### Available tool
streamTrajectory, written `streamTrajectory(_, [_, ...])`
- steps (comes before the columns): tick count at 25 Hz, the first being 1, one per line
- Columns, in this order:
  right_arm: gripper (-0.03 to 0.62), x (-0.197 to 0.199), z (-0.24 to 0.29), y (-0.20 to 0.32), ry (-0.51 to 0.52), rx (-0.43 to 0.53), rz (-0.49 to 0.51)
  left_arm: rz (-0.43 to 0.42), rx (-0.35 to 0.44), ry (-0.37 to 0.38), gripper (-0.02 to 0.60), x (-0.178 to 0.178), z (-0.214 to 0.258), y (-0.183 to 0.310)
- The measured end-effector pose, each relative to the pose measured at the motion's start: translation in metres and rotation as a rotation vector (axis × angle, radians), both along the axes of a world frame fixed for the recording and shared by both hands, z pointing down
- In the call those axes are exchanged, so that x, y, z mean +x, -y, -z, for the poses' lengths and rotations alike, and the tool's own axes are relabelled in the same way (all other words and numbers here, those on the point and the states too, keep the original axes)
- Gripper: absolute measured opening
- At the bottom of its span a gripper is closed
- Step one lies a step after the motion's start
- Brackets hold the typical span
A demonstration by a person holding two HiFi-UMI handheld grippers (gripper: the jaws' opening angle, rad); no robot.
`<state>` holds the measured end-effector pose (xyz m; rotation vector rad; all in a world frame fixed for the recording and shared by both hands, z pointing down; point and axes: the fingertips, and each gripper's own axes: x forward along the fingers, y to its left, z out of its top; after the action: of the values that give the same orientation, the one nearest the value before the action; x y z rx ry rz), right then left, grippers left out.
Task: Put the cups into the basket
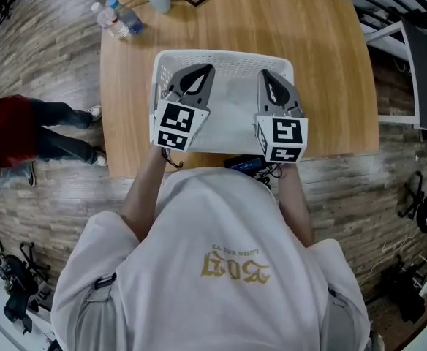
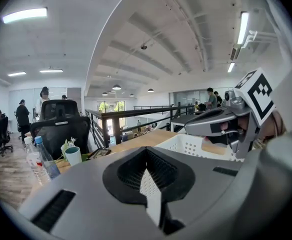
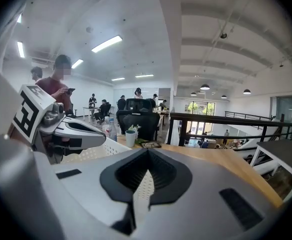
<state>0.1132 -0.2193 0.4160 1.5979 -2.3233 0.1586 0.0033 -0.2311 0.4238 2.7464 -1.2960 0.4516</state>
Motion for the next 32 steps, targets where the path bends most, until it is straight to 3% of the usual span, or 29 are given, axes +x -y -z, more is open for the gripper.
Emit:
streamTrajectory(7, [0.012, 0.003, 0.023, -0.007, 0.044, 0.048, -0.013, 0.028, 0.036, -0.052, 0.008, -0.008, 0.024, -0.005])
streamTrajectory(15, [0.011, 0.008, 0.038, -0.026, 0.086, 0.086, -0.037, 0.103, 0.165, -0.048, 0.008, -0.013, 0.053, -0.008])
streamTrajectory(32, [0.011, 0.014, 0.043, -0.031, 0.113, 0.097, -0.054, 0.050, 0.145, -0.042, 0.008, -0.002, 0.048, -0.015])
